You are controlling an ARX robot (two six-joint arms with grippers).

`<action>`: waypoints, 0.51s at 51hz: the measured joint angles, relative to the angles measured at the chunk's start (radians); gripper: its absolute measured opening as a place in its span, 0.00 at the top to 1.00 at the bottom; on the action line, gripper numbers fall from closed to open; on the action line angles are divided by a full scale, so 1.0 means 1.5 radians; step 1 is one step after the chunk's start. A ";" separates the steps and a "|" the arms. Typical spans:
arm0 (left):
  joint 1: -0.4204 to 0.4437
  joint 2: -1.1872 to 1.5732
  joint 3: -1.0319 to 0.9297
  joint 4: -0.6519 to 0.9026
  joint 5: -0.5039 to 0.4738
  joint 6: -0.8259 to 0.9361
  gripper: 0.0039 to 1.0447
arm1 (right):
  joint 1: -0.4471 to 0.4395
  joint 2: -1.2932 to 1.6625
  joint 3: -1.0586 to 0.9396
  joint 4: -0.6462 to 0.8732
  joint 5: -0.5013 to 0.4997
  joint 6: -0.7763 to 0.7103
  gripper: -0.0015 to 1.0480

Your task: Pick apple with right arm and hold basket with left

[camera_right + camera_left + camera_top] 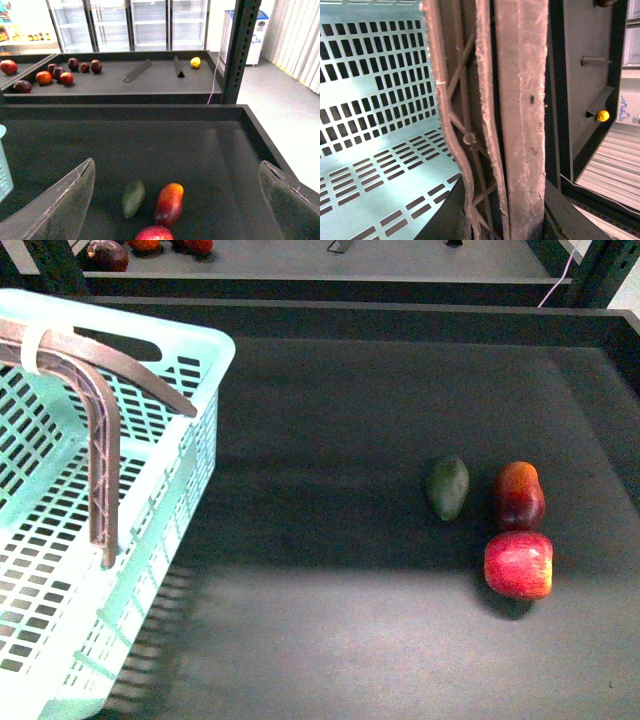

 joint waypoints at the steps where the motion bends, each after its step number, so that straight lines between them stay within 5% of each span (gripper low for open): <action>1: -0.002 -0.008 0.005 -0.009 0.001 0.003 0.81 | 0.000 0.000 0.000 0.000 0.000 0.000 0.08; 26: -0.172 -0.047 0.166 -0.152 0.059 0.121 0.81 | 0.000 0.000 0.000 0.000 0.000 0.000 0.08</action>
